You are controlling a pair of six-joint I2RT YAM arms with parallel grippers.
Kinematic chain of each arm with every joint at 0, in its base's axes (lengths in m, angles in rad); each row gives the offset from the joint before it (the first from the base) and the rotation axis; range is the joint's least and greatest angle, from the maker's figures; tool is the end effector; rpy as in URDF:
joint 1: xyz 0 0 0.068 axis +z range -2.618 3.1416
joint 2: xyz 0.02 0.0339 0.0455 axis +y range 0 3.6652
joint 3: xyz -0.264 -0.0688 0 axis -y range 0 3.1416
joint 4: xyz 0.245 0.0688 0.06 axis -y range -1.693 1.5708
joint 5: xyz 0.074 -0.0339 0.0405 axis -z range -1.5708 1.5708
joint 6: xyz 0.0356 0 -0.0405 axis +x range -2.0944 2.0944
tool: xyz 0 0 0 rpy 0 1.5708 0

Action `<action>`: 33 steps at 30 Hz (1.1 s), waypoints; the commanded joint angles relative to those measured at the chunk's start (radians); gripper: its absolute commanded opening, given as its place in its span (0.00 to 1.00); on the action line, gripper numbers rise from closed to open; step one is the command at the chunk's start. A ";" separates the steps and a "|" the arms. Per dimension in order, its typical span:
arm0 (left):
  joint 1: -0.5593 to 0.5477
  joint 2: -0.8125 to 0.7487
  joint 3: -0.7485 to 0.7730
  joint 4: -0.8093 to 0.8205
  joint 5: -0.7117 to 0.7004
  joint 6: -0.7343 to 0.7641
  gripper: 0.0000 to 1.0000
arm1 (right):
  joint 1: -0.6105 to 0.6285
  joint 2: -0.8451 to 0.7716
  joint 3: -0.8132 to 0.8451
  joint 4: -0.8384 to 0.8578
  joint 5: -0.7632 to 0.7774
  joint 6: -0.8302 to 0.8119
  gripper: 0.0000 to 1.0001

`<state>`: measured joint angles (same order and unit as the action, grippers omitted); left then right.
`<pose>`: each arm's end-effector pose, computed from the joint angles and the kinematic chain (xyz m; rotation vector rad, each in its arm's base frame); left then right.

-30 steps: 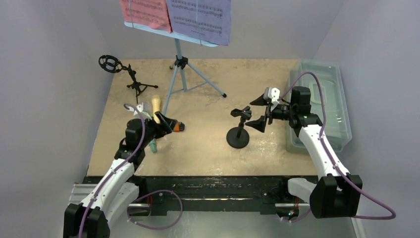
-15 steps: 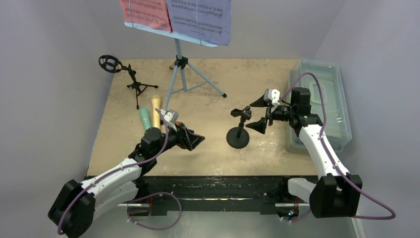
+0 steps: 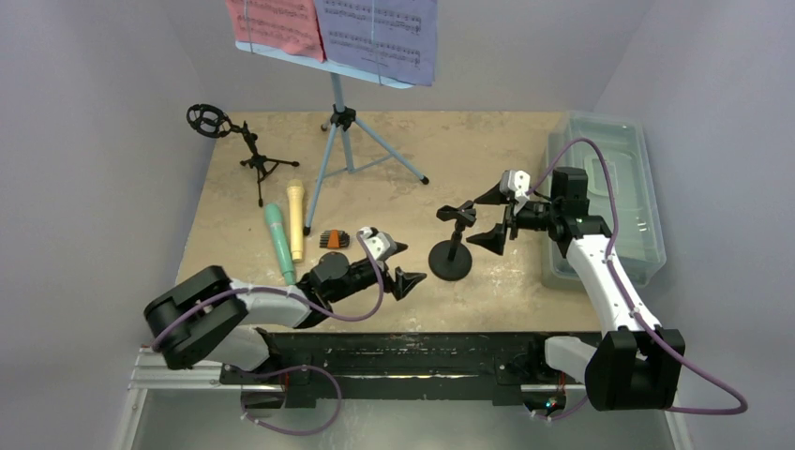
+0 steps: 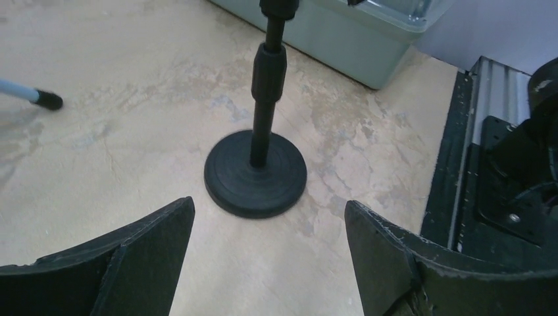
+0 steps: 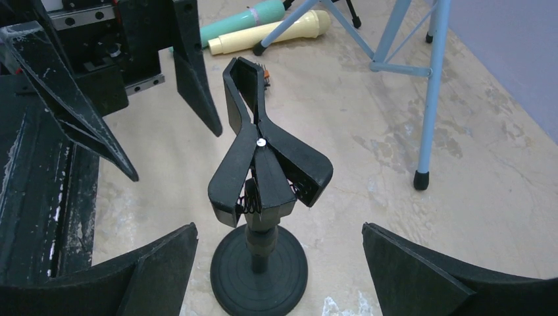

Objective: Pack up the instrument practice props
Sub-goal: Pick up the microphone stand at the center of the board.

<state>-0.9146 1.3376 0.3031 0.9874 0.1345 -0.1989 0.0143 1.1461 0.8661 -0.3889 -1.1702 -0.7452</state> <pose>0.1456 -0.1970 0.1853 0.6987 1.5562 -0.9555 0.2317 0.0361 0.2895 -1.2044 1.4587 0.8028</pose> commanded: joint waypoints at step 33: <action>-0.007 0.532 0.445 0.469 0.148 0.044 0.42 | -0.048 0.081 0.056 -0.140 0.038 -0.189 0.99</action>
<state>-0.9176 1.8629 0.7227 1.3518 0.2626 -0.1139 -0.0284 1.2243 0.8864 -0.5175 -1.1347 -0.9123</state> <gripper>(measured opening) 0.488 0.987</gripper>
